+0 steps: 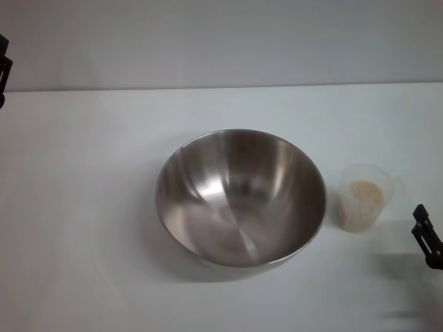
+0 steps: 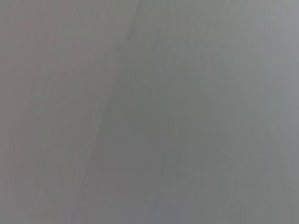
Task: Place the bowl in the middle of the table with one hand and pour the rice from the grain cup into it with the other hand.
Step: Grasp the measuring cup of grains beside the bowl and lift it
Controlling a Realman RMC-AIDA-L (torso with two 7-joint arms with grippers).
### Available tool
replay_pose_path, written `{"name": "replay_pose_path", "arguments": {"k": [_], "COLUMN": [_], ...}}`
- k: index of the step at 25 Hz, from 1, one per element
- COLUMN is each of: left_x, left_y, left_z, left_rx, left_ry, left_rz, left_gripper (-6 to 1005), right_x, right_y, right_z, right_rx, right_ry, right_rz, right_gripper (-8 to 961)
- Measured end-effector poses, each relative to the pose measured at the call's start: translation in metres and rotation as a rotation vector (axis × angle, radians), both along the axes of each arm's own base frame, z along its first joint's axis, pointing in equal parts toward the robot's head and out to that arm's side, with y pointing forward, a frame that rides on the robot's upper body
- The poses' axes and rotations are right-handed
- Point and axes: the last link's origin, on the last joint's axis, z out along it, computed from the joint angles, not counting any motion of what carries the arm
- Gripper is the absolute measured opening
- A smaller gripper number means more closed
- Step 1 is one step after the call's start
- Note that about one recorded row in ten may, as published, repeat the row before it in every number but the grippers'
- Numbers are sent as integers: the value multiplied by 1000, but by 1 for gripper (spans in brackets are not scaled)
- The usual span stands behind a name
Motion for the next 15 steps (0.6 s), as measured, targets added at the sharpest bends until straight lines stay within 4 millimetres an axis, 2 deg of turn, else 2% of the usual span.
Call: {"name": "replay_pose_path", "arguments": {"k": [15], "left_x": [4], "left_y": [2], "left_z": [-2], "left_rx": [5], "left_ry": [-4], "left_rz": [-7], "left_gripper": [651], "right_x": [0], "right_y": [22], "right_z": [-1], "right_rx": [-40], "right_ry": [-43], "right_rz": [8], "right_gripper": [681]}}
